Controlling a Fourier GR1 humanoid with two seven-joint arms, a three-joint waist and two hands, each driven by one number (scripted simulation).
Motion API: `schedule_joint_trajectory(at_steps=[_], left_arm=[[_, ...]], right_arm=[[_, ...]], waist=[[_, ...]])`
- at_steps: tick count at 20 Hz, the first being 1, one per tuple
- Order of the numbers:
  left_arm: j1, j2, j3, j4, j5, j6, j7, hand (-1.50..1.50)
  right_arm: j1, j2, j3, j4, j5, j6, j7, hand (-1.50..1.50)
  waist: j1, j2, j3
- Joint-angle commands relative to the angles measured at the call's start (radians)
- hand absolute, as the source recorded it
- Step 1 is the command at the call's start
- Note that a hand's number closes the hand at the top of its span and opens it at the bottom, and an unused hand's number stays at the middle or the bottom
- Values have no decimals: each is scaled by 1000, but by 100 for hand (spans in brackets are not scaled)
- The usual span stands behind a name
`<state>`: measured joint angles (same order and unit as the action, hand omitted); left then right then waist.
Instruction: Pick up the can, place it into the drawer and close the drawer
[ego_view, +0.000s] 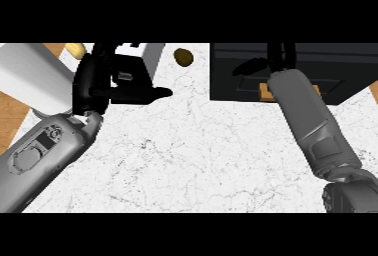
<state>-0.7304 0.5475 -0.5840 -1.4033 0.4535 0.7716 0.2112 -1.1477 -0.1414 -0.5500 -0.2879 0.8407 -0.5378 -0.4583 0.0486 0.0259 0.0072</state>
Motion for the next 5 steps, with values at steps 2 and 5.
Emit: schedule_joint_trajectory(at_steps=[2, 5], left_arm=[[31, 24, 37, -23, 11, -37, -9, -150], [47, 0, 49, -15, -3, -25, -8, -150]], right_arm=[[-65, 43, -119, -30, -158, 65, -26, -150], [-73, 15, -116, -3, -157, 75, -36, -150]], waist=[[0, -12, -6], [1, -7, -6]])
